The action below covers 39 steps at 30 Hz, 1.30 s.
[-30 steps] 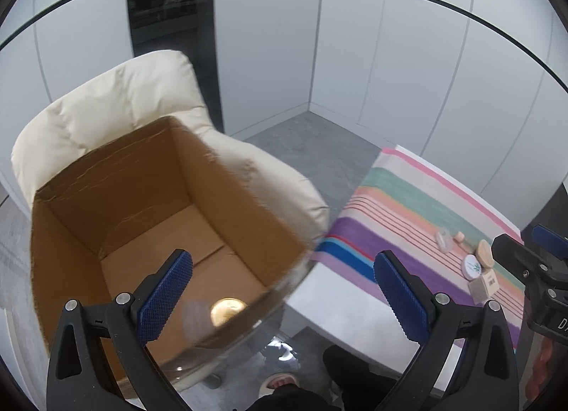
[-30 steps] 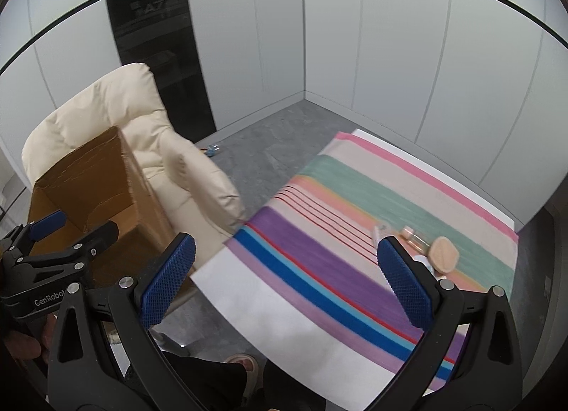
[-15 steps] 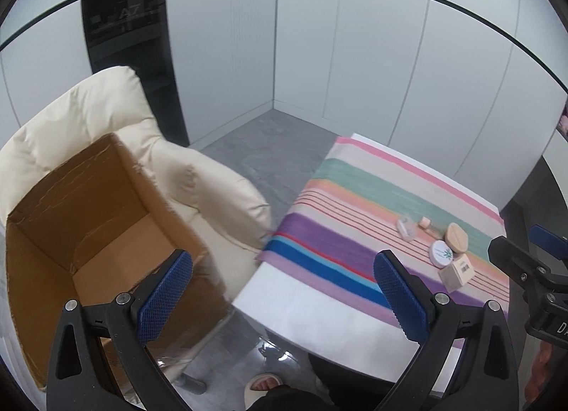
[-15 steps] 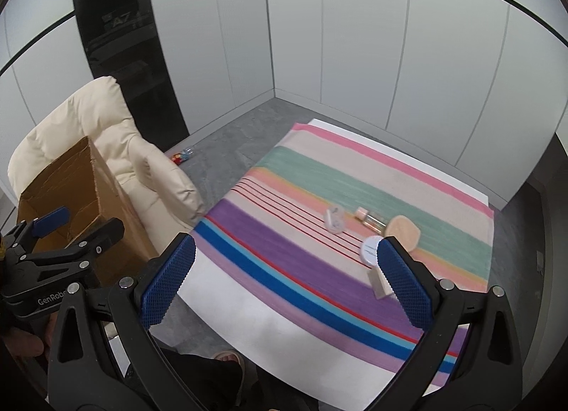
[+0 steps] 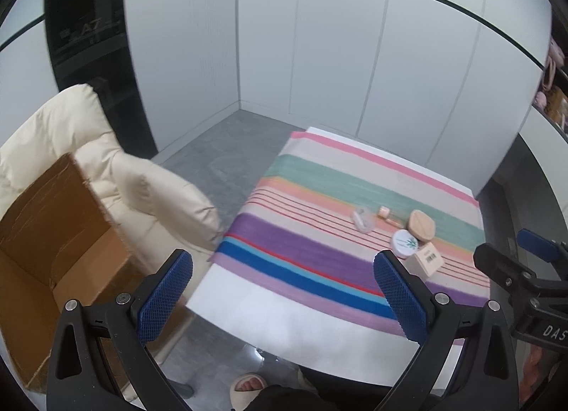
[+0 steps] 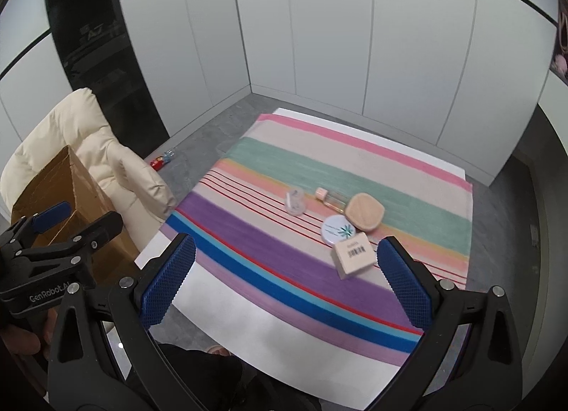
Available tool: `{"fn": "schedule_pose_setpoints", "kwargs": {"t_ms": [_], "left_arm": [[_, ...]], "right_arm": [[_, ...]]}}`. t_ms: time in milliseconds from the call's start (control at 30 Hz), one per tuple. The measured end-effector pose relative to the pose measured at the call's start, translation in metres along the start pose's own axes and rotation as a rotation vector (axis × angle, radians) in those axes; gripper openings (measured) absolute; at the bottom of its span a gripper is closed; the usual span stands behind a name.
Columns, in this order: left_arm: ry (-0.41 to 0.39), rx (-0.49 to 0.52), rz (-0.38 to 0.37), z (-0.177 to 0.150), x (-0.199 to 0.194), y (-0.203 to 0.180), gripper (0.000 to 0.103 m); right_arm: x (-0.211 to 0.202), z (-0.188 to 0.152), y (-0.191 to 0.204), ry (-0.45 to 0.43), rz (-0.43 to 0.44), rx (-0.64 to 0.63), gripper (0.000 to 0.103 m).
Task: Organize objects
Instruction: 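Move both tools back from the cardboard box to the table, then grasp white barcode box with right tool while left grasps FLOWER LURE compact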
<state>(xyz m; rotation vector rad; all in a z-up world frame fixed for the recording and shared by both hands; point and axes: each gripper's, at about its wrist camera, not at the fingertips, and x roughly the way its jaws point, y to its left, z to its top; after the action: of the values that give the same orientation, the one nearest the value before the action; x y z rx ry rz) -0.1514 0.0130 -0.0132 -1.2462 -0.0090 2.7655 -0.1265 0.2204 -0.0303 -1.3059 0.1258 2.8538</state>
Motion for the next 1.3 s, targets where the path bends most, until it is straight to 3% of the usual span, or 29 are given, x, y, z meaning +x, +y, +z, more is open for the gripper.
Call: {"fn": "schedule_pose_setpoints", "kwargs": {"t_ms": [567, 933, 1300], "left_arm": [[0.076, 0.113, -0.095, -0.005, 0.04, -0.056, 0.102], [0.168, 0.158, -0.11, -0.015, 0.104, -0.061, 0.102], [0.235, 0.184, -0.148, -0.019, 0.161, -0.069, 0.101]], "right_arm": [[0.025, -0.031, -0.057, 0.106, -0.099, 0.047, 0.103], [0.083, -0.042, -0.084, 0.192, -0.126, 0.071, 0.103], [0.154, -0.051, -0.087, 0.271, -0.118, 0.048, 0.101]]}}
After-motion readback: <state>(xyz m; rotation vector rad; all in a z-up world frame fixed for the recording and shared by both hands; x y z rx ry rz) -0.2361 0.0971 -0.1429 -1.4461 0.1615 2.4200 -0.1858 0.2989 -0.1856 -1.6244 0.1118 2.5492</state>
